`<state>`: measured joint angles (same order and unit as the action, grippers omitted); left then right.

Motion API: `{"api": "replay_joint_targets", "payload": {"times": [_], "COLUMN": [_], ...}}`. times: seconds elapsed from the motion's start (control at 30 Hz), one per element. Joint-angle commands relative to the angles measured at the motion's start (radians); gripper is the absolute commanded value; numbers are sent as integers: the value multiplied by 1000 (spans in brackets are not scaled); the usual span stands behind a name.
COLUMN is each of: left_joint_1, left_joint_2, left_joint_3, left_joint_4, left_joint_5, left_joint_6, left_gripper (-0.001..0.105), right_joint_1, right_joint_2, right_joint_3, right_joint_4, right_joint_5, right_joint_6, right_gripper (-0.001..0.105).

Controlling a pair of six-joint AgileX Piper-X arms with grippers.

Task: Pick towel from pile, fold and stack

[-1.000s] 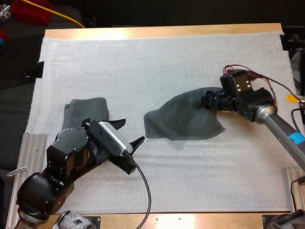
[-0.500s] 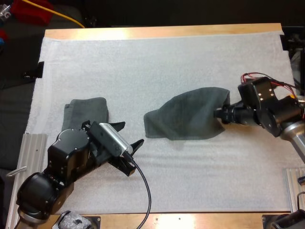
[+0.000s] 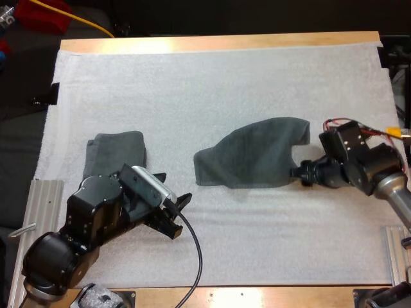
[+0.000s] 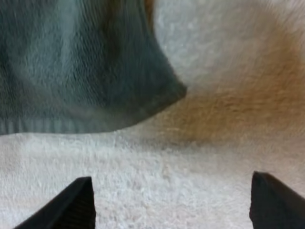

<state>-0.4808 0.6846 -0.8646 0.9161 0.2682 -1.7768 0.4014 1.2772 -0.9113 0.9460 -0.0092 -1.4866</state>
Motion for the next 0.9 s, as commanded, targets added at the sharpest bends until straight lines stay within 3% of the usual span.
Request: {"api": "replay_joint_targets", "payload": {"times": [0.0,0.33,0.5,0.87], "left_joint_1": [-4,-4,-4,-4], "left_joint_2": [-2,-2,-2,-2], "left_joint_3": [-7,-7,-7,-7], "left_joint_4": [22,113,113,113], "left_joint_5": [-1,3,56,59], "left_joint_6": [-20,-21,-21,-21], "left_gripper": [61,61,61,61], "right_joint_1": [-3,-3,-69,-173], "right_joint_2": [-5,84,172,283], "right_joint_3": [19,103,103,103], "right_joint_4": [-46,-248,-315,-413], "right_joint_5": [-18,-52,-137,-314], "right_joint_6": [8,112,203,232], "right_gripper": [65,65,65,65]}}
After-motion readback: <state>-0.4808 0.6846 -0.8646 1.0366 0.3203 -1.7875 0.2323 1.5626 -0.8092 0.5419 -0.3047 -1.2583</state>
